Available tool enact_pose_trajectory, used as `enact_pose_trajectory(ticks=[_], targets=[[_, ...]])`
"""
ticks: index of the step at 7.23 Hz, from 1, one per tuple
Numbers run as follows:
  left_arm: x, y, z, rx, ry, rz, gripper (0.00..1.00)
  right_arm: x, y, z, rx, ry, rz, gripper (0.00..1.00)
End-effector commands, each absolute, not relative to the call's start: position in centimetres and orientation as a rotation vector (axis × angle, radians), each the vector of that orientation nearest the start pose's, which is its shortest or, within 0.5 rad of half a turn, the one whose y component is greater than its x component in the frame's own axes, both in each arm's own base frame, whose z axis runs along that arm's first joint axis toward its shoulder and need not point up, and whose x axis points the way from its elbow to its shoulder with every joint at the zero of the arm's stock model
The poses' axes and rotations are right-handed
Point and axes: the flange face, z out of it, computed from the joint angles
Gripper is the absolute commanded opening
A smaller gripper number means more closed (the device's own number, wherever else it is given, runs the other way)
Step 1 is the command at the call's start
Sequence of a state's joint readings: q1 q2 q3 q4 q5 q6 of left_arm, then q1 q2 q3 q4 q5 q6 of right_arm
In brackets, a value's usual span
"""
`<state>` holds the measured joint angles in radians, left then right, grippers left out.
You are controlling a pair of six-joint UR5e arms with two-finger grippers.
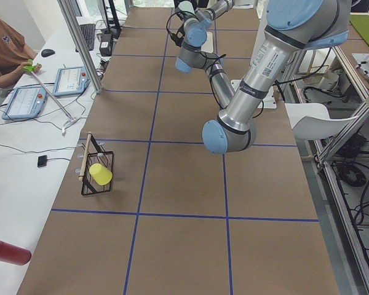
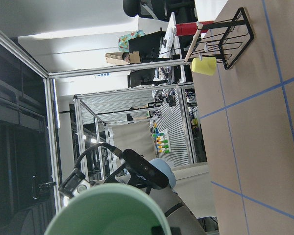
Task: Left arm grabs green cup and hands to right arm on tray
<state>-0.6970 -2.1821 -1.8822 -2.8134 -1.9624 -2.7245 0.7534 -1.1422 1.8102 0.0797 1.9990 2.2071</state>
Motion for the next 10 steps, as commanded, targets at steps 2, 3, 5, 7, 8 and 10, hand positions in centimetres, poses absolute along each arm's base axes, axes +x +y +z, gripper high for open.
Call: enact_pose_trajectory(ticks=[2, 3, 5, 7, 8, 10], targets=[[30.0, -42.0, 6.9, -0.632, 2.084, -0.720, 1.00, -27.4, -39.5, 22.6, -0.112, -2.163, 0.358, 0.00], [29.0, -43.3, 7.1, -0.601, 2.083, -0.753, 1.00, -26.0, -40.5, 25.5, -0.072, -2.102, 0.422, 0.00], [28.8, -44.7, 7.2, -0.444, 2.001, -0.777, 1.00, -24.1, -39.4, 33.7, 0.143, -1.916, 0.392, 0.00], [29.3, -45.6, 7.3, -0.348, 1.874, -0.735, 1.00, -21.8, -37.9, 41.4, 0.274, -1.667, 0.365, 0.00], [29.3, -45.7, 6.6, -0.275, 1.785, -0.715, 1.00, -20.4, -36.6, 45.2, 0.325, -1.542, 0.324, 0.00], [29.8, -46.7, 7.0, -0.185, 1.681, -0.707, 1.00, -15.7, -36.1, 50.8, 0.364, -1.315, 0.355, 0.00]])
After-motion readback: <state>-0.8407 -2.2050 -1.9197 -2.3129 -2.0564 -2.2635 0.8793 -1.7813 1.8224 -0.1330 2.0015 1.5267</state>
